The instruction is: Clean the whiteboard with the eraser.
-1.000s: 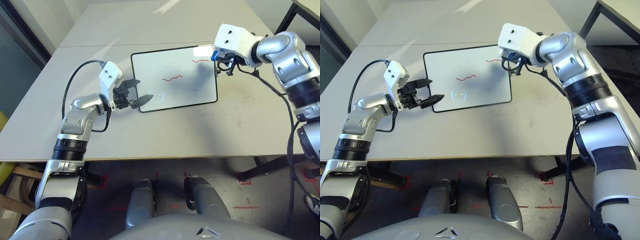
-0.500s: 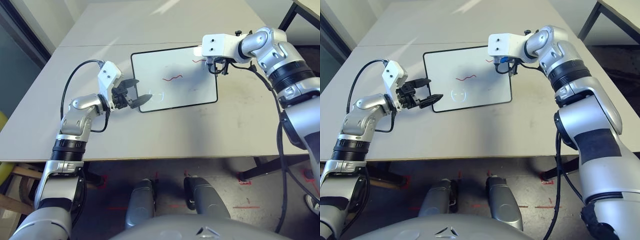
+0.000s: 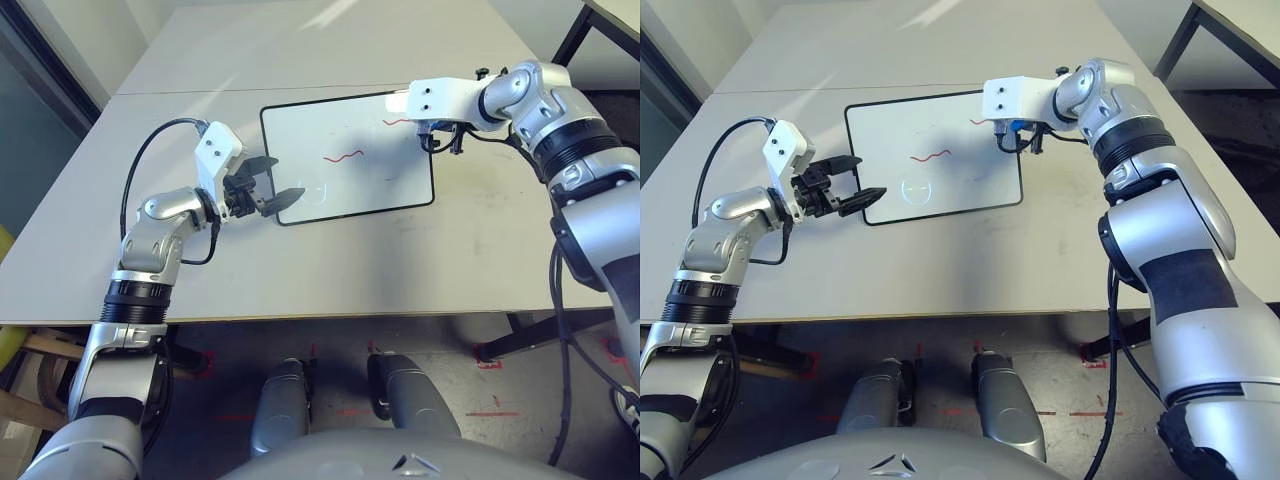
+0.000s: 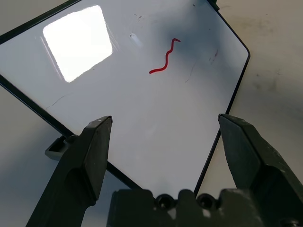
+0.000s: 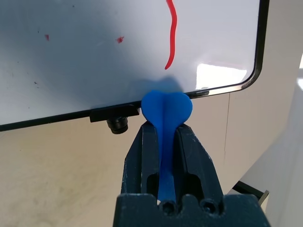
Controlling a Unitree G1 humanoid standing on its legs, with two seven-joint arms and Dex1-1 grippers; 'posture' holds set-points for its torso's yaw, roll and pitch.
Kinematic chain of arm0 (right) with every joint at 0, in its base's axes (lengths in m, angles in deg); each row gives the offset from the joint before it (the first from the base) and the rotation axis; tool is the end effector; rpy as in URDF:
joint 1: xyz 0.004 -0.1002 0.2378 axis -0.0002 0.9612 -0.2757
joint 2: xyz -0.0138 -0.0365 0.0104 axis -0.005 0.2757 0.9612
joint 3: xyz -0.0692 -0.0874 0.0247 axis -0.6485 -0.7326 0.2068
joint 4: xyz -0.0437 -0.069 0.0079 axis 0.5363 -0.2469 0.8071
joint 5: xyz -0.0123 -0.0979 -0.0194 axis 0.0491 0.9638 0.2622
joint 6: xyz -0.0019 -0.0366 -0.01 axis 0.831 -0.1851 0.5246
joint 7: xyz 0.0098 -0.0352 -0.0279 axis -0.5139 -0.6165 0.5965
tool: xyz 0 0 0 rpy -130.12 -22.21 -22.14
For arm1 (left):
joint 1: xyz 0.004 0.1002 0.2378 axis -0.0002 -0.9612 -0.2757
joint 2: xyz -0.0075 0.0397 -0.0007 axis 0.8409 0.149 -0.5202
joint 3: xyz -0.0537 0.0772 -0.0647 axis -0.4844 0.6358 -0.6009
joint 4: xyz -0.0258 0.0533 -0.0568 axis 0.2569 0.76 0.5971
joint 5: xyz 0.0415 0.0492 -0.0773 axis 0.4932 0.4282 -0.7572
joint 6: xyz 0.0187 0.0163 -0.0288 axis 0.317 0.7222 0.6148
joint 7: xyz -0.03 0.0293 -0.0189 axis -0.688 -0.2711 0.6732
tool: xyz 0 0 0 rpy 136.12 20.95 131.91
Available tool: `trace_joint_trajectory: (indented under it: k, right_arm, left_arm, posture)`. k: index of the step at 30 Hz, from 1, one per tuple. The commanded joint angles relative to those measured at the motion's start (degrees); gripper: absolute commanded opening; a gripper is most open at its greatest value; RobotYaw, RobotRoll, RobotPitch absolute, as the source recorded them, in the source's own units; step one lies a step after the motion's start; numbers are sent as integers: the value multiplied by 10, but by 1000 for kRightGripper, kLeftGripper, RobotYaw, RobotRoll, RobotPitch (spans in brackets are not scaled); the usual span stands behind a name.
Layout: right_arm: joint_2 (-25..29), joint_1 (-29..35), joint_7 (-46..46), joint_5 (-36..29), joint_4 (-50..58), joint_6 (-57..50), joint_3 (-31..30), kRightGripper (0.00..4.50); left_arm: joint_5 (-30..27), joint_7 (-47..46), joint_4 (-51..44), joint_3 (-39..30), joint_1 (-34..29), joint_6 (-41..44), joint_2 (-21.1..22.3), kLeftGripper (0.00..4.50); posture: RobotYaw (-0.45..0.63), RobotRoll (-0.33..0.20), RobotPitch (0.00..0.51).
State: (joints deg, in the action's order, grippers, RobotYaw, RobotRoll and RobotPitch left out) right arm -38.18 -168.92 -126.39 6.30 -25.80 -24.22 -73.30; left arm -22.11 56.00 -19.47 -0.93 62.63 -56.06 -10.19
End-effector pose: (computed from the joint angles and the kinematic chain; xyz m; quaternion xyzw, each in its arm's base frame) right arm 0.3908 -0.1811 0.2541 -0.5966 0.1829 0.3115 0.7167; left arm 0.2949 0.2406 0.1494 0.1124 0.0350 -0.4166 0.9014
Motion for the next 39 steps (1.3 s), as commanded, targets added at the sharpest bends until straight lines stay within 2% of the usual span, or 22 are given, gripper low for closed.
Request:
trace_joint_trajectory:
  k: [1,39]
  right_arm:
    - [-13,-13,7,3,-16,0,5,197]
    - [-113,-50,72,-6,-59,-7,36,195]
  left_arm:
    - [2,-2,-12,-4,-11,5,4,4500]
    - [-2,-17,-45,-20,-39,20,8,4500]
  posture:
    - [-68,0,82]
    - [-25,0,92]
